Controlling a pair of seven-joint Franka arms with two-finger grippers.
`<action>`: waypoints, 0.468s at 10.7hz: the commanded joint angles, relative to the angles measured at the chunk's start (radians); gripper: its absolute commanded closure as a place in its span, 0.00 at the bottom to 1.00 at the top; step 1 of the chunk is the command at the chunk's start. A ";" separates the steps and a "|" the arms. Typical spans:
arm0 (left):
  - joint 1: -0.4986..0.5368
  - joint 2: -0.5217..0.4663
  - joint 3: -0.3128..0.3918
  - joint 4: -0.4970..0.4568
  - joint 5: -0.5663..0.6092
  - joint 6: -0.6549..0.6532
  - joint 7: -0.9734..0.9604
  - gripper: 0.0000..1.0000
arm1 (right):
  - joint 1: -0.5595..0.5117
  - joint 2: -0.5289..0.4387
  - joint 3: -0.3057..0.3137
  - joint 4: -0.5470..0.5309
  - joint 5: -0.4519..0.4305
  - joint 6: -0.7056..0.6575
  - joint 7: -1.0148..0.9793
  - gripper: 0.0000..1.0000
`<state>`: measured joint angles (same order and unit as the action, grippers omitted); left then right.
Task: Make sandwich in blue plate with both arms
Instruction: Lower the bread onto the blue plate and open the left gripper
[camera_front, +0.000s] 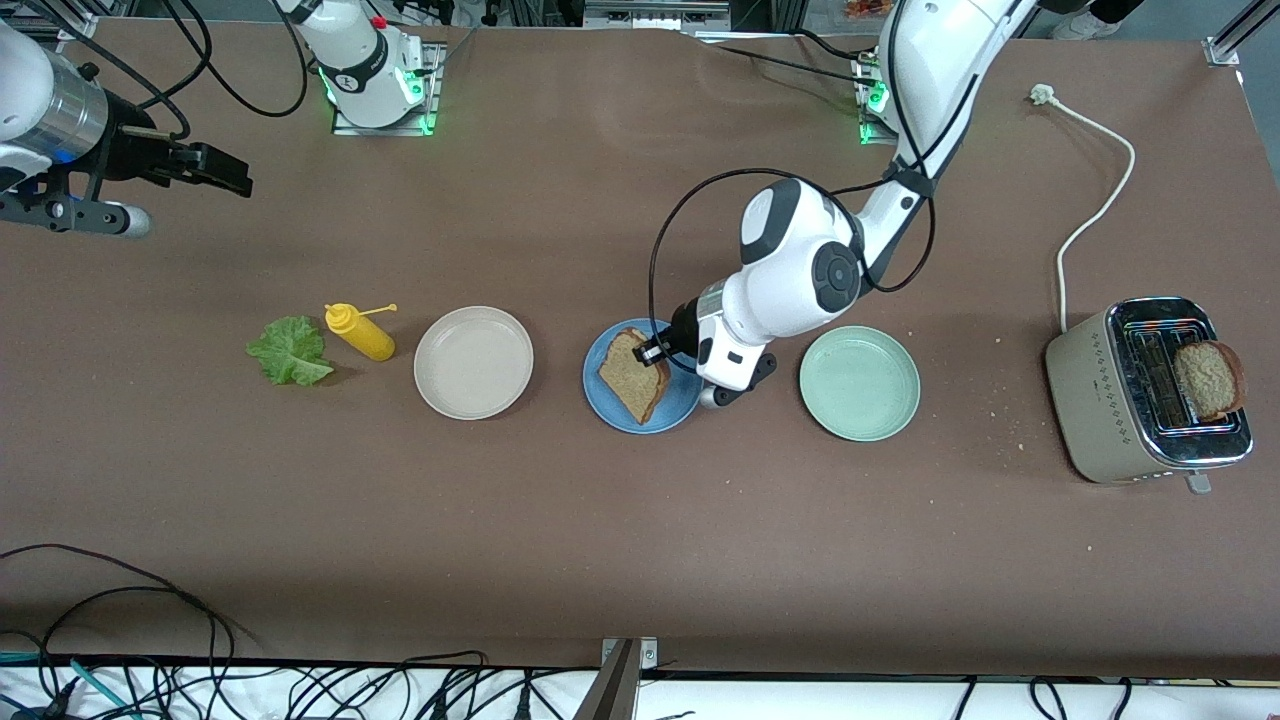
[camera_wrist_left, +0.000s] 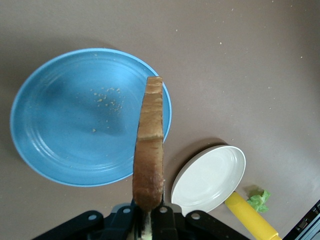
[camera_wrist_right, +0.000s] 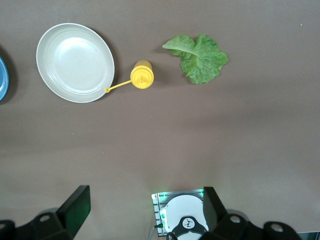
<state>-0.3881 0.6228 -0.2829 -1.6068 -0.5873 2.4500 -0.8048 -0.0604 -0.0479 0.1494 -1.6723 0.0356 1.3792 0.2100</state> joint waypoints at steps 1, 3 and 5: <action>-0.034 0.028 0.013 0.019 -0.017 0.038 0.003 1.00 | -0.003 -0.018 0.007 0.000 0.018 -0.011 0.023 0.00; -0.037 0.040 0.013 0.019 -0.017 0.040 0.003 1.00 | -0.003 -0.015 0.013 0.005 0.020 0.007 0.055 0.00; -0.037 0.048 0.014 0.019 -0.016 0.040 0.012 1.00 | -0.003 -0.013 0.053 0.008 0.017 0.014 0.091 0.00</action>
<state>-0.4091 0.6562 -0.2820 -1.6064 -0.5873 2.4797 -0.8053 -0.0604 -0.0519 0.1628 -1.6723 0.0384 1.3885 0.2557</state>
